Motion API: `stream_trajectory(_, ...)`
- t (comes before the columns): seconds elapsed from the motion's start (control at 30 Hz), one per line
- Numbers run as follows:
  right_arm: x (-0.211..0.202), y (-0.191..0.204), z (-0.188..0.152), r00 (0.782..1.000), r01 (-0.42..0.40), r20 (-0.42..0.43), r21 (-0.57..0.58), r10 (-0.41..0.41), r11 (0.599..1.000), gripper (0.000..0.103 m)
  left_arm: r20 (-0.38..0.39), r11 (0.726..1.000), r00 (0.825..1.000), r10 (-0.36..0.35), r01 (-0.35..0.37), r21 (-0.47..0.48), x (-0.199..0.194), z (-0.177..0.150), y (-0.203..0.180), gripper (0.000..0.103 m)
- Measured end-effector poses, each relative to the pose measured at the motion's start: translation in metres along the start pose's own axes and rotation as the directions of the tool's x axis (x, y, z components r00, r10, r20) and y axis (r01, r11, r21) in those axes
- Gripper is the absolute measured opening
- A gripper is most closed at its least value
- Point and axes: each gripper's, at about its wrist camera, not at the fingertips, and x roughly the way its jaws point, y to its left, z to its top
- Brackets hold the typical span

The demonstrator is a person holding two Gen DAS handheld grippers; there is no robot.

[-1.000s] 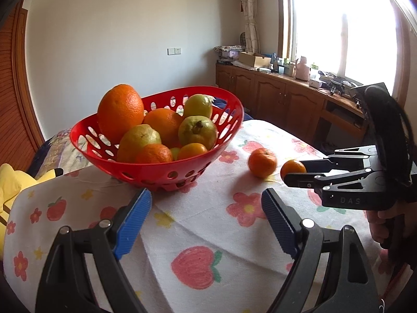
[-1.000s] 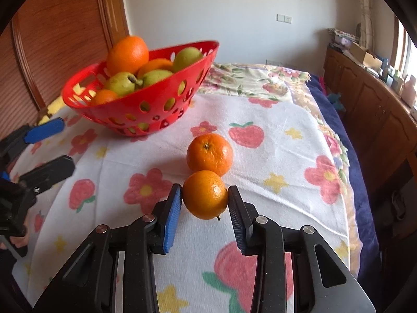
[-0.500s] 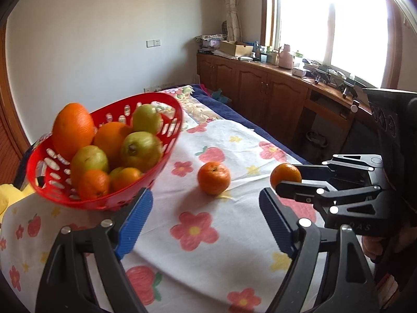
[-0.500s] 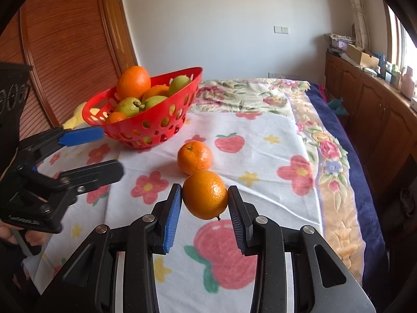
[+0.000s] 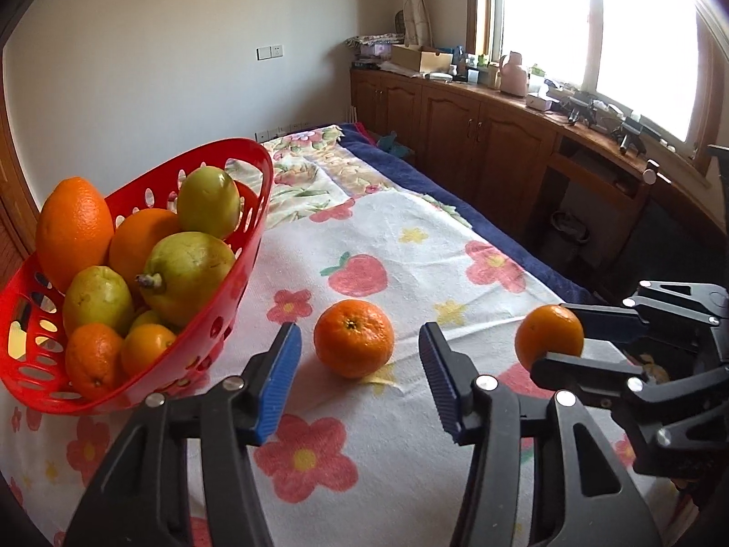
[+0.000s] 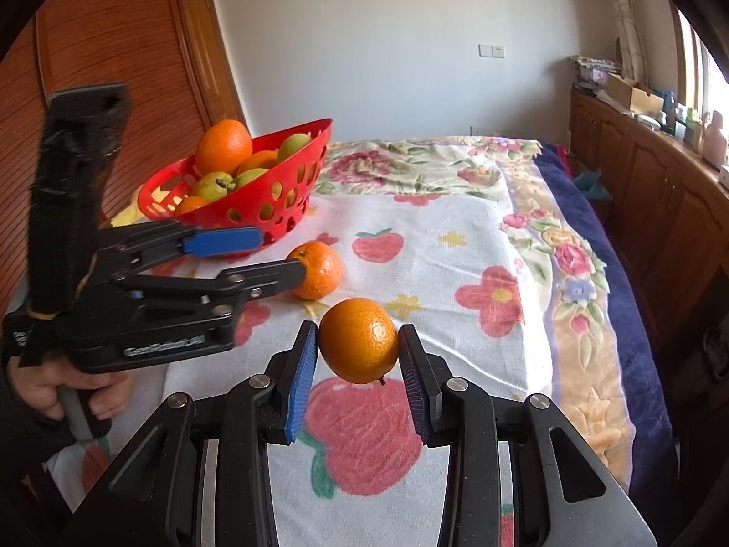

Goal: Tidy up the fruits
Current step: 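Close right tool on its tangerine while left tool grasps the other tangerine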

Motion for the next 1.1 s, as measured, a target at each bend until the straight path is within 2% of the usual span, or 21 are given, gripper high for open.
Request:
stream_trajectory(0.27,0.007,0.005,0.000,1.000,-0.023,-0.010,-0.025,0.022,0.999,0.036,-0.032,0.999,0.999,0.035,-0.035,0.027,0.019,0.003,-0.006,0.053)
stream_trajectory(0.6,0.008,0.006,0.000,0.999,-0.028,-0.019,-0.032,0.027,0.999,0.036,-0.079,1.000,0.997,0.028,-0.027,0.006,0.033,0.003,0.001,0.053)
stream_trajectory(0.7,0.009,0.006,0.000,0.999,-0.025,-0.021,-0.030,0.025,0.999,0.036,-0.089,1.000,0.996,0.010,-0.010,0.010,0.035,0.003,0.001,0.044)
stream_trajectory(0.9,0.009,0.004,-0.001,1.000,-0.011,-0.029,-0.023,0.010,1.000,0.036,-0.085,1.000,0.996,-0.018,0.019,0.002,0.023,-0.001,0.002,0.043)
stream_trajectory(1.1,0.006,0.006,0.001,1.000,-0.001,-0.028,-0.023,0.001,1.000,0.036,-0.021,0.998,0.998,-0.058,0.059,0.016,-0.017,0.000,-0.002,0.043)
